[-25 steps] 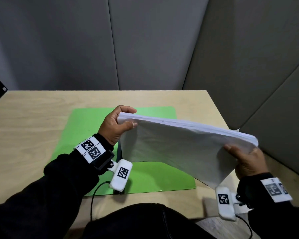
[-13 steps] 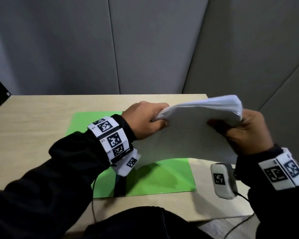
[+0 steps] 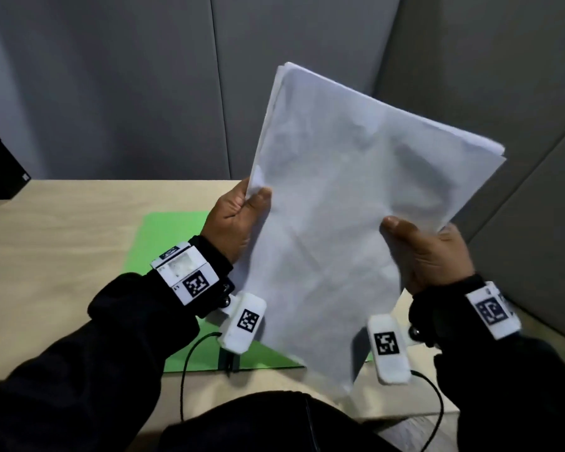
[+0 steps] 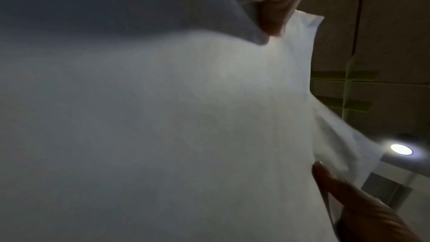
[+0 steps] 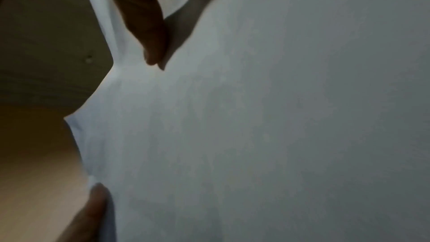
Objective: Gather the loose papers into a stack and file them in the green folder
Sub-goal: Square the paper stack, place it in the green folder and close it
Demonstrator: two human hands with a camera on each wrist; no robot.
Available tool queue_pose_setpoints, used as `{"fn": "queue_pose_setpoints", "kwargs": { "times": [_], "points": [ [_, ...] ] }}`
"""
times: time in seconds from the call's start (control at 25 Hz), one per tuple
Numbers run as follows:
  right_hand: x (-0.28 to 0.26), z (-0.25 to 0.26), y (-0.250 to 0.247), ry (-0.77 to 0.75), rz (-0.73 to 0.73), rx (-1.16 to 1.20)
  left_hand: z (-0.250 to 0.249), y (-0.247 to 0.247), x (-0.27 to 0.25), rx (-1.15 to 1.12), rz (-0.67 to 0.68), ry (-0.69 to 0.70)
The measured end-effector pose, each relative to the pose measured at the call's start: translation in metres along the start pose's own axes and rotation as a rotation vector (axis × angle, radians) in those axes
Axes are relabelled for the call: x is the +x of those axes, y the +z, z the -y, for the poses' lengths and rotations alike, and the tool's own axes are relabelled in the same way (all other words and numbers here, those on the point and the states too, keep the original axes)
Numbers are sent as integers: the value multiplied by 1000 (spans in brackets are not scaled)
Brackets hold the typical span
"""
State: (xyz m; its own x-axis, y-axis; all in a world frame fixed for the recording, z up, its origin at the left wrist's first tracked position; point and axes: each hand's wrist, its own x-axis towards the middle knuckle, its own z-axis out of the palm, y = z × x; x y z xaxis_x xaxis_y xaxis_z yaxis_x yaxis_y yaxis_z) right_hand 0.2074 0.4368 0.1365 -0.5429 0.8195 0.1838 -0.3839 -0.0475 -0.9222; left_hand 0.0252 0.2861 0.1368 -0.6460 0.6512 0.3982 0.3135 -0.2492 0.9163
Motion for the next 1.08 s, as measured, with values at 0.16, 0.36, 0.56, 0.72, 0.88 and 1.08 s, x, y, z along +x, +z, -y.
{"fn": "queue_pose_setpoints", "kwargs": {
  "times": [0.16,0.36,0.56,0.72,0.88,1.08],
  "points": [
    [7,0,0,-204,14,-123,10,1,-1,-116,-55,-23],
    [1,-21,-3,-125,0,-222,28,4,-11,-171,-51,-108],
    [5,-16,4,-122,-78,-245,11,12,3,-245,-122,-96],
    [7,-10,0,-119,-67,-199,1,5,8,-289,-106,-2],
    [5,-4,7,-140,-10,-200,-11,-1,4,-242,-90,51],
    [9,18,15,-282,-45,-275,-24,-7,14,-115,-98,152]
  ]
}}
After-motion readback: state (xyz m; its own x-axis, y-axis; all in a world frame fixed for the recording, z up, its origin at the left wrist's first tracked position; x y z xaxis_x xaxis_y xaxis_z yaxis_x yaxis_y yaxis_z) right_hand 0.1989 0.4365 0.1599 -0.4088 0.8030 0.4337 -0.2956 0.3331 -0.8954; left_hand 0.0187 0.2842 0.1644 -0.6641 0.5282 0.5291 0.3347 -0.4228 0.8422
